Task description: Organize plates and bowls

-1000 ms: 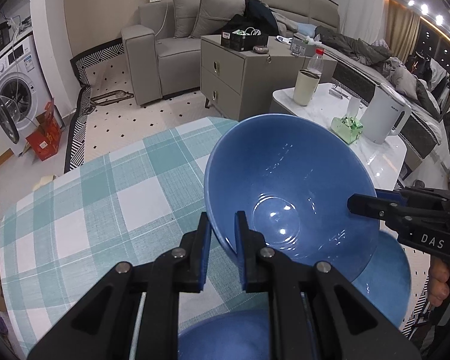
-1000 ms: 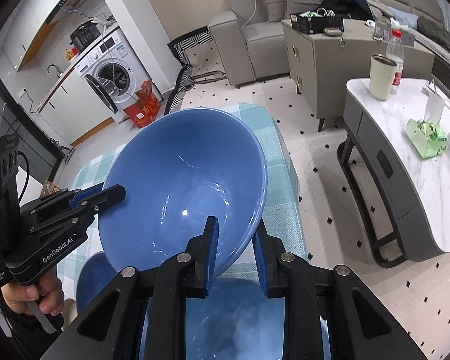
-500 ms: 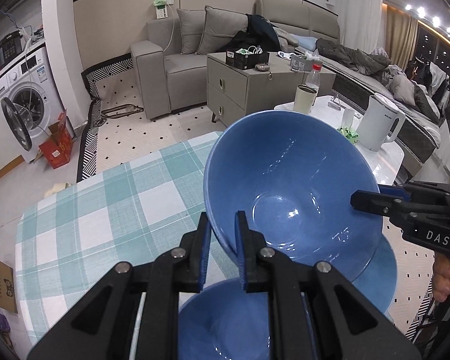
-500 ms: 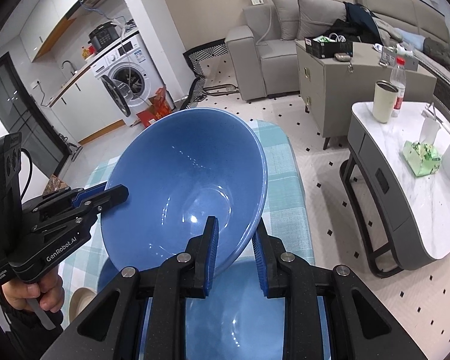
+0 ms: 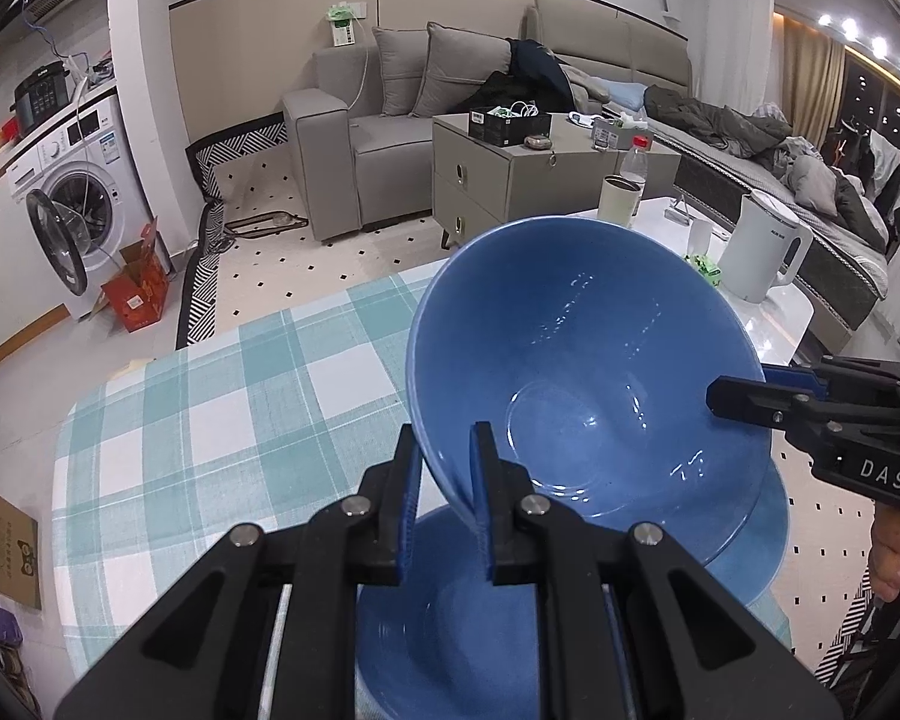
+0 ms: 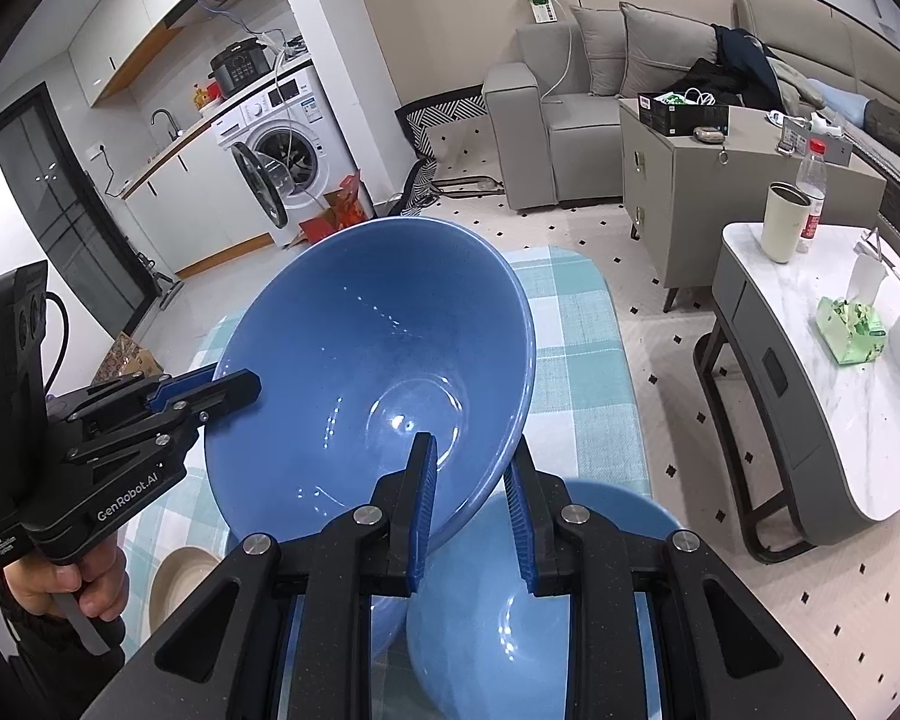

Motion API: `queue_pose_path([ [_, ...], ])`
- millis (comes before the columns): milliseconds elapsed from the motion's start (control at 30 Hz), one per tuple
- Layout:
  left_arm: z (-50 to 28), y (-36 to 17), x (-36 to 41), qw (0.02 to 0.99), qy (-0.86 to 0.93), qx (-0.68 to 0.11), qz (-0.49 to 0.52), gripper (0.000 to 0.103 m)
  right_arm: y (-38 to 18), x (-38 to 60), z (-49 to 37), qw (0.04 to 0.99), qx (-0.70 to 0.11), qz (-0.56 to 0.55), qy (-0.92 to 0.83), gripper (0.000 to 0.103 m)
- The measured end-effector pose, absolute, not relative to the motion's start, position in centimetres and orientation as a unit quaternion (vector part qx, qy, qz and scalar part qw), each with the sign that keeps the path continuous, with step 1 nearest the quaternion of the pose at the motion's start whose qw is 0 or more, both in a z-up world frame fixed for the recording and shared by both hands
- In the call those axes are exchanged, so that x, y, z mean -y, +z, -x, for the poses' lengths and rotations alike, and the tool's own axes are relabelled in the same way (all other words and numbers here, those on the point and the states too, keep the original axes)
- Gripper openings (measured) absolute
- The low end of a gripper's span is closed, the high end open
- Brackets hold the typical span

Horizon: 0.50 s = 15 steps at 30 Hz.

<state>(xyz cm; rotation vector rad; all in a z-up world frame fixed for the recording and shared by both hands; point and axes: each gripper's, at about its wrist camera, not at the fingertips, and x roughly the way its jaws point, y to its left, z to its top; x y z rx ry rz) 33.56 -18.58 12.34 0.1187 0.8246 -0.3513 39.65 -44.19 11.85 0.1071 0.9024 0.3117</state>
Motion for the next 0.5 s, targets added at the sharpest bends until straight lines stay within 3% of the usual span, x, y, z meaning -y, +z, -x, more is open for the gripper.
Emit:
queue_pose_path([
  [500,-30.6,12.4,18.1,0.901,-0.171,-0.394,-0.062,0.014,11.2,43.4,-37.0,0.882,-0.444,-0.045,0.152,0.023],
])
